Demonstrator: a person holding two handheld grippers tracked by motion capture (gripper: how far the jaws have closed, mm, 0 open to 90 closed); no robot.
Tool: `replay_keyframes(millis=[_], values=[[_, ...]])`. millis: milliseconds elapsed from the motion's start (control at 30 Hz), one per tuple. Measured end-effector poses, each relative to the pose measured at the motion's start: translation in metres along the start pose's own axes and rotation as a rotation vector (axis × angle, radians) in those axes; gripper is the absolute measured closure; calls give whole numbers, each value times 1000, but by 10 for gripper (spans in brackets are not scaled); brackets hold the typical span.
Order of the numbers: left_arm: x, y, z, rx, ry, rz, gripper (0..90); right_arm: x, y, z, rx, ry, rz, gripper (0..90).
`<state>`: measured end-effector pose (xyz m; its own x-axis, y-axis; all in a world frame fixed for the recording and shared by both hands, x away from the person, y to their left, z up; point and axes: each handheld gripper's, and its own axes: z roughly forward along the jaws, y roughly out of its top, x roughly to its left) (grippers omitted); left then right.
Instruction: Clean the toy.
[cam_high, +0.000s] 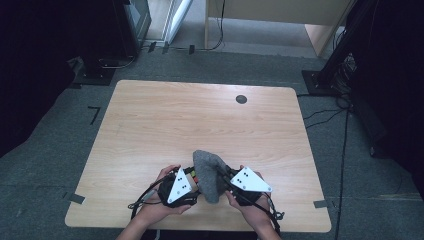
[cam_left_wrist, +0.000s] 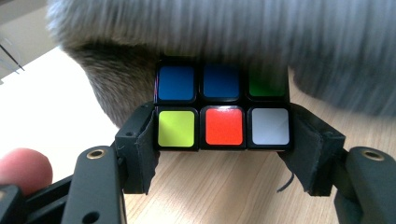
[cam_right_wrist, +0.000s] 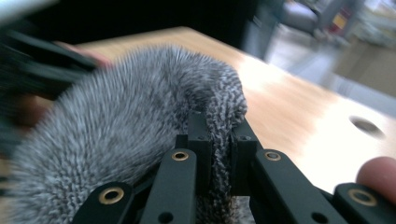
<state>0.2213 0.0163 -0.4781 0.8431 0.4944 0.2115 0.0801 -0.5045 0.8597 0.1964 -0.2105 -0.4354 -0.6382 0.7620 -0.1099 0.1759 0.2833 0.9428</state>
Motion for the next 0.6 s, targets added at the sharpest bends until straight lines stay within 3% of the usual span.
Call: replay_keyframes(millis=[67,133,300,400,500,600], values=[[1,1,-3,-31,-22,-14,350,9,4,0,-20,58,-54,832],[4,2,-8,-72,-49,-28,350,14,5,2,5,21,-82,835],[9,4,-19,-181,-103,-77,350,-5,-4,3,24,12,36,837],[13,4,-23,-209,-114,-103,350,-9,-6,6,51,15,54,837],[21,2,-29,-279,-145,-181,350,-17,-13,13,128,-3,91,837],[35,1,-36,-359,-204,-288,350,-29,-21,15,147,-32,168,838]])
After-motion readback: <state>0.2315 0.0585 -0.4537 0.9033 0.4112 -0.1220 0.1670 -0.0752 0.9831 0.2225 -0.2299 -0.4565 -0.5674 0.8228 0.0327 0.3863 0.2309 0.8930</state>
